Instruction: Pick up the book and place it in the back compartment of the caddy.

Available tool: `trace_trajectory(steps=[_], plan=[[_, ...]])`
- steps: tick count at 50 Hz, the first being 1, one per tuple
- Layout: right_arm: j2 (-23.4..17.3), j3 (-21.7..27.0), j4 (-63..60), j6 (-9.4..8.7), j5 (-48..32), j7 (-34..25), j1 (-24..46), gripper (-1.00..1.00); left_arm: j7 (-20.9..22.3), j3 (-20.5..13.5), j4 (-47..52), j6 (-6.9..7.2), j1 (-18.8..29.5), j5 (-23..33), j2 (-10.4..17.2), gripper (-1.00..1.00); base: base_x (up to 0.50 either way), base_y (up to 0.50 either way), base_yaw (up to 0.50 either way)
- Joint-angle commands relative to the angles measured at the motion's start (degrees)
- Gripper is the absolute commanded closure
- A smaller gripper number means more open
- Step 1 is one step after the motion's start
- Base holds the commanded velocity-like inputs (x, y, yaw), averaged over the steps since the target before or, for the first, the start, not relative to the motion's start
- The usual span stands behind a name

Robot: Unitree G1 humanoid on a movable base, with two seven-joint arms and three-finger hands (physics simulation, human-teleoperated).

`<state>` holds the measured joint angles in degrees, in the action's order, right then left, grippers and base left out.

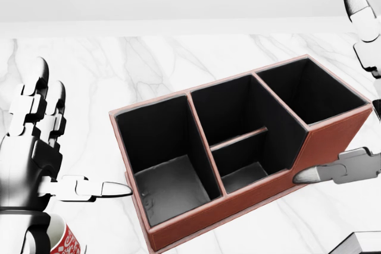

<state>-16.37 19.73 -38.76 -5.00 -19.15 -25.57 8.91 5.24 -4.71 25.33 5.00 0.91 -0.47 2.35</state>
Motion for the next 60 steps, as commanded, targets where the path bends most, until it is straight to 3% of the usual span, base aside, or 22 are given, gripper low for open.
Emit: trace_trajectory(steps=[1,25,43,60], plan=[[-0.2,0.9,-0.1,0.0,-6.8,-6.3,-1.1,-1.0,0.0,0.1,-0.4,0.0,0.0,0.1,0.0,-1.0,0.0,0.0,0.0],[-1.9,3.9,-1.8,0.0,-13.7,-14.4,-1.4,-1.0,0.0,0.3,-1.9,0.0,-0.2,0.6,0.0,-1.0,0.0,0.0,0.0],[-4.8,6.9,-3.1,0.0,-19.8,-14.4,-1.6,-1.0,0.1,0.4,-2.7,0.0,-0.3,0.8,-0.1,-1.0,0.0,0.0,0.0],[-4.9,10.0,-2.9,0.0,-23.4,-14.4,-3.6,-1.0,0.0,0.4,-3.5,0.0,-0.2,0.9,-0.1,-1.0,0.0,0.0,0.0]])
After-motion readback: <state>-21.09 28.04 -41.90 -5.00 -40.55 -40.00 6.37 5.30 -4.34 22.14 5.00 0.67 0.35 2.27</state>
